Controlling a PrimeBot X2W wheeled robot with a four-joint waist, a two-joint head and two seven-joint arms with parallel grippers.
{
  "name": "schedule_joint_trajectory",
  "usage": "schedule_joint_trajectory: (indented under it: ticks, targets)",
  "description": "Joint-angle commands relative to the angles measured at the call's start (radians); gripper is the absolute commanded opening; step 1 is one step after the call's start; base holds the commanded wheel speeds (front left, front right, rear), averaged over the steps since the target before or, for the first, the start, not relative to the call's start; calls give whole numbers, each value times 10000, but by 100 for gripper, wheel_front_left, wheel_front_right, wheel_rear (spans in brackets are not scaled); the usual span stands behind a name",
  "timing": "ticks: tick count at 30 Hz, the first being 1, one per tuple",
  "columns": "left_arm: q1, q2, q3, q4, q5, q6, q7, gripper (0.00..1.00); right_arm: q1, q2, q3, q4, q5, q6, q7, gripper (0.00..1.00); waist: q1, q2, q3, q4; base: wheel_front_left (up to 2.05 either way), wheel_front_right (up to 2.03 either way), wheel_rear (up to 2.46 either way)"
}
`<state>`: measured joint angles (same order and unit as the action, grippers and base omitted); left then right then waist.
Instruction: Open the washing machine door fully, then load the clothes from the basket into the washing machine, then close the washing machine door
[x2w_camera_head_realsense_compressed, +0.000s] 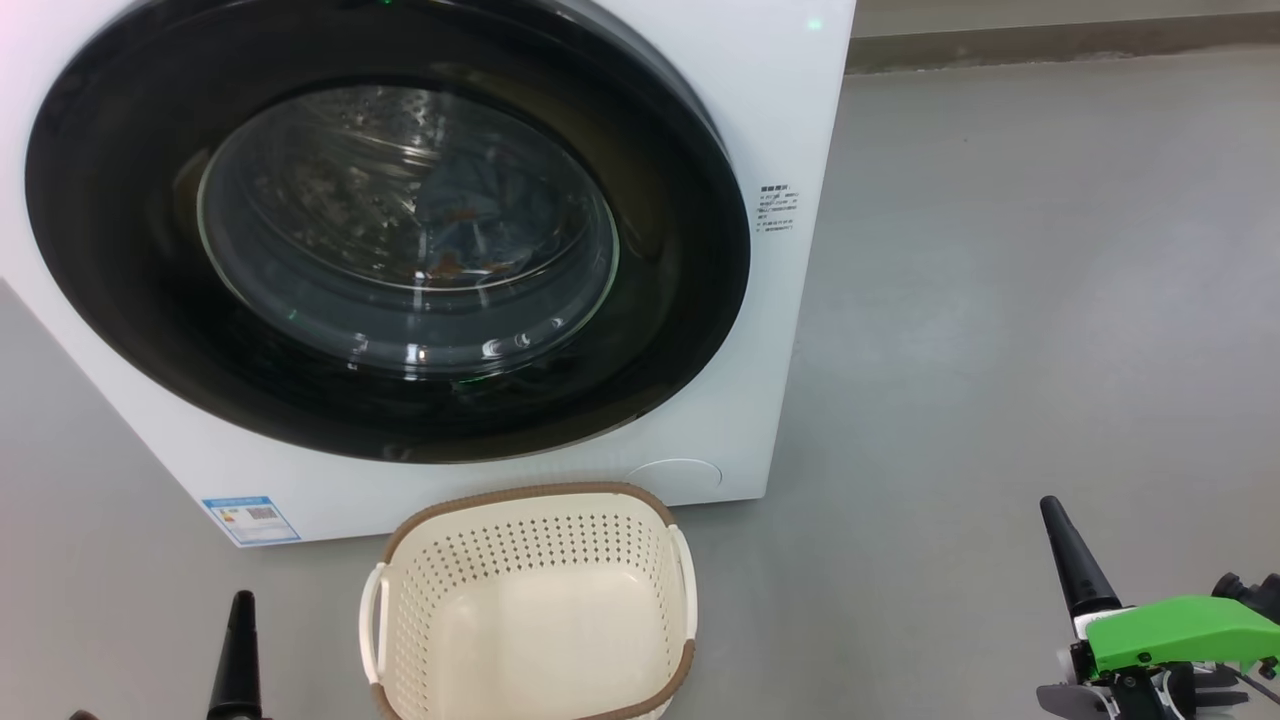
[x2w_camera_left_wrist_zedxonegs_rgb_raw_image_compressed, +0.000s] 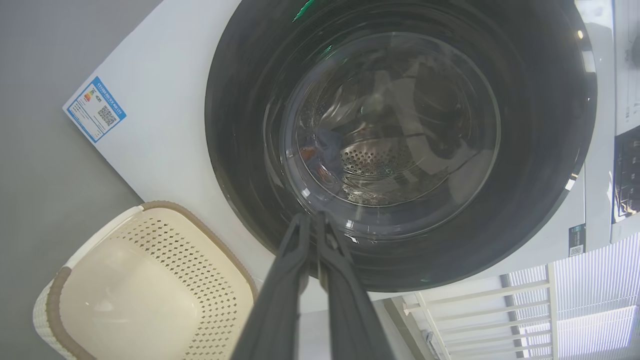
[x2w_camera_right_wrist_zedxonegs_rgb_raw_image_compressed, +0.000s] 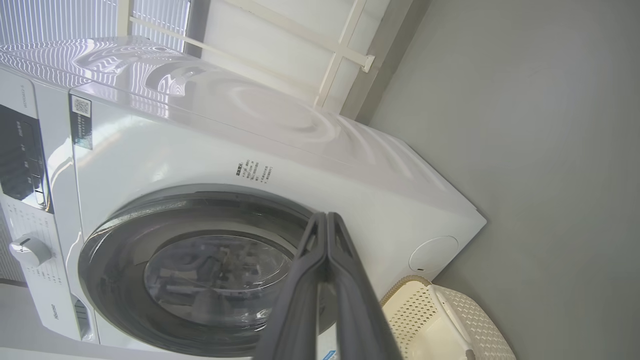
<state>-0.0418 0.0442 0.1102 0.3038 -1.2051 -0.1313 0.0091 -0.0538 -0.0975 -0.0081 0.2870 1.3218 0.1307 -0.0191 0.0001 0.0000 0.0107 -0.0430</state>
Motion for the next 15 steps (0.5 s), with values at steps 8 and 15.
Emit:
schedule_joint_trajectory:
  ticks: [8,15]
  targets:
    - [-460,85,168,-364,-1068,4,280,0,-443,-32,-115,-311,893,6,264,0,-1,0,-26,106,0,0,0]
    - [-533,78,138,-408,-1855,4,486,0,-479,23,-258,-331,1510,5,460,0,-1,0,-46,193,0,0,0]
